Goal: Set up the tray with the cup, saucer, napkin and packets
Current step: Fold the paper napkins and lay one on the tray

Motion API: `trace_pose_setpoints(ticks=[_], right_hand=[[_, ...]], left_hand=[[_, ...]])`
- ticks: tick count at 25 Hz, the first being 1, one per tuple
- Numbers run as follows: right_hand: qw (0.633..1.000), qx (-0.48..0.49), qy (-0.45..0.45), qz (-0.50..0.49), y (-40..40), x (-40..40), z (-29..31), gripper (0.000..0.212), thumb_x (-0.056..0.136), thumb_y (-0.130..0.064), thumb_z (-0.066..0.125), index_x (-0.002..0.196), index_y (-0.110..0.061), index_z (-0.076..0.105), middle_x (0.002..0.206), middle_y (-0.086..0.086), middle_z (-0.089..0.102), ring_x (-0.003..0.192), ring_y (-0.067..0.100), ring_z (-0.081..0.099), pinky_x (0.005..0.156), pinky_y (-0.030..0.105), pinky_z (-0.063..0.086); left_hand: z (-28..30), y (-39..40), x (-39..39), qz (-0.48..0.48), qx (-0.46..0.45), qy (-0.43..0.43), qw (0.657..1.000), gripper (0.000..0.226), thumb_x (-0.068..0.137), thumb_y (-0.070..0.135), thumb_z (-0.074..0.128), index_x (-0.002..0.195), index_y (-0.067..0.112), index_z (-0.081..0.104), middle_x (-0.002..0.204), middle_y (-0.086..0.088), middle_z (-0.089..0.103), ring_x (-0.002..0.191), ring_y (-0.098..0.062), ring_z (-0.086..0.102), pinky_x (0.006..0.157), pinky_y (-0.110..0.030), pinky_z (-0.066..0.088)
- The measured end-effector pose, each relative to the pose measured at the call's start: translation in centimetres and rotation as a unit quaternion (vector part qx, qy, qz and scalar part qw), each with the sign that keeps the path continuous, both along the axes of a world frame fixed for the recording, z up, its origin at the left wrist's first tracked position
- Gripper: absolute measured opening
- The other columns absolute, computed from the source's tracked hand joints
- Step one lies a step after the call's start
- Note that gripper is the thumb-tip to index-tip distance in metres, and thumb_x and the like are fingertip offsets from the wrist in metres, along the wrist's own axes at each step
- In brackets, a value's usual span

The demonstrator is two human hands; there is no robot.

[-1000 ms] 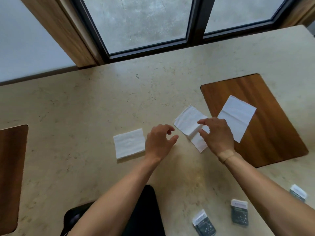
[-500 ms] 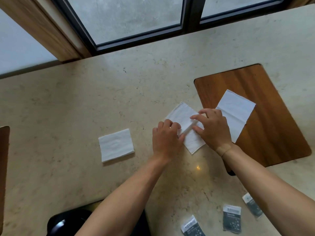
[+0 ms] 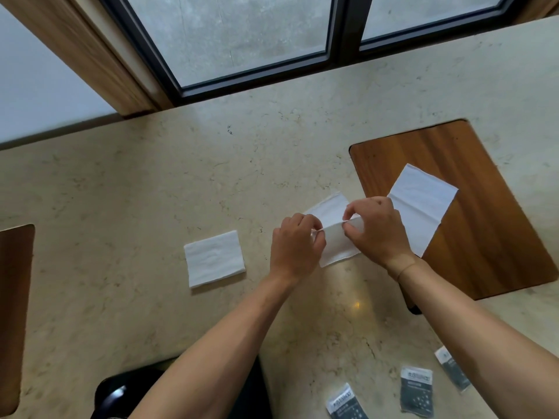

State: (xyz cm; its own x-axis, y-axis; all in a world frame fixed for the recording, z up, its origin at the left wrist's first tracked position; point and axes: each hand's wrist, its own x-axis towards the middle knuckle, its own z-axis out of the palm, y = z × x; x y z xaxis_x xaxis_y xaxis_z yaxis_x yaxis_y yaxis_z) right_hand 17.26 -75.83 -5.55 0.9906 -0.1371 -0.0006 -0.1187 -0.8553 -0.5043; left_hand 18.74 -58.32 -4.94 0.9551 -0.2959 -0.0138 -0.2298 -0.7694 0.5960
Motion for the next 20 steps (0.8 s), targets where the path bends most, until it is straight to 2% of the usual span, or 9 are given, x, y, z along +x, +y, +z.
trace_pose_setpoints(ticks=[3,7,11,14,16,18,20], right_hand=[[0.992,0.116,0.034,-0.035,0.9,-0.4,1.4,0.014,0.084,-0.029,0.071,0.093,-0.020,0.064,0.093,-0.001,0.065,0.089,0.016,0.056,0.075,0.030,0.052],[0.964,0.246,0.085,-0.054,2.5,-0.9,4.1,0.013,0.086,-0.031,0.068,0.094,-0.024,0.060,0.089,-0.010,0.063,0.085,0.012,0.061,0.074,0.027,0.052],[0.920,0.365,0.128,-0.066,4.9,-1.3,6.2,0.022,0.084,-0.028,0.072,0.102,-0.018,0.066,0.096,-0.006,0.070,0.089,0.013,0.067,0.078,0.030,0.054],[0.906,0.398,0.126,-0.075,7.1,-1.6,6.5,0.017,0.082,-0.024,0.074,0.097,-0.017,0.070,0.094,-0.003,0.073,0.089,0.017,0.069,0.082,0.037,0.056],[0.903,0.404,0.123,-0.080,8.7,-1.6,6.5,0.016,0.081,-0.024,0.074,0.095,-0.016,0.071,0.092,-0.002,0.074,0.088,0.018,0.069,0.083,0.041,0.056],[0.899,0.413,0.123,-0.081,10.3,-1.6,6.6,0.016,0.081,-0.024,0.074,0.096,-0.017,0.071,0.093,-0.002,0.074,0.088,0.017,0.069,0.083,0.039,0.056],[0.900,0.410,0.122,-0.081,11.7,-1.3,6.5,0.015,0.081,-0.025,0.074,0.094,-0.018,0.071,0.092,-0.002,0.074,0.087,0.016,0.069,0.080,0.036,0.055]], left_hand=[[1.2,1.7,0.0,0.000,-0.042,0.002,0.999,0.007,0.089,0.020,0.062,0.092,0.014,0.064,0.085,-0.001,0.070,0.076,-0.019,0.061,0.074,-0.043,0.053],[3.2,4.5,0.1,0.045,-0.098,0.060,0.992,0.008,0.094,0.026,0.057,0.098,0.019,0.059,0.088,0.002,0.069,0.082,-0.013,0.063,0.077,-0.035,0.052],[5.6,7.3,-0.2,0.092,-0.163,0.135,0.973,0.008,0.096,0.030,0.054,0.098,0.023,0.057,0.082,0.009,0.066,0.076,-0.004,0.059,0.065,-0.026,0.046],[6.4,9.5,-0.7,0.135,-0.204,0.169,0.955,0.007,0.094,0.033,0.056,0.095,0.026,0.058,0.076,0.008,0.063,0.063,-0.003,0.053,0.058,-0.026,0.043],[6.7,11.0,-1.0,0.166,-0.243,0.204,0.934,0.008,0.091,0.033,0.060,0.095,0.027,0.059,0.080,0.001,0.065,0.067,-0.008,0.056,0.056,-0.029,0.046],[6.9,12.7,-1.5,0.181,-0.271,0.240,0.914,0.013,0.088,0.027,0.066,0.100,0.022,0.061,0.089,-0.008,0.068,0.074,-0.012,0.060,0.054,-0.021,0.047],[6.8,14.3,-1.9,0.189,-0.273,0.248,0.910,0.014,0.087,0.021,0.068,0.099,0.017,0.064,0.091,-0.011,0.070,0.078,-0.015,0.063,0.061,-0.018,0.049]])
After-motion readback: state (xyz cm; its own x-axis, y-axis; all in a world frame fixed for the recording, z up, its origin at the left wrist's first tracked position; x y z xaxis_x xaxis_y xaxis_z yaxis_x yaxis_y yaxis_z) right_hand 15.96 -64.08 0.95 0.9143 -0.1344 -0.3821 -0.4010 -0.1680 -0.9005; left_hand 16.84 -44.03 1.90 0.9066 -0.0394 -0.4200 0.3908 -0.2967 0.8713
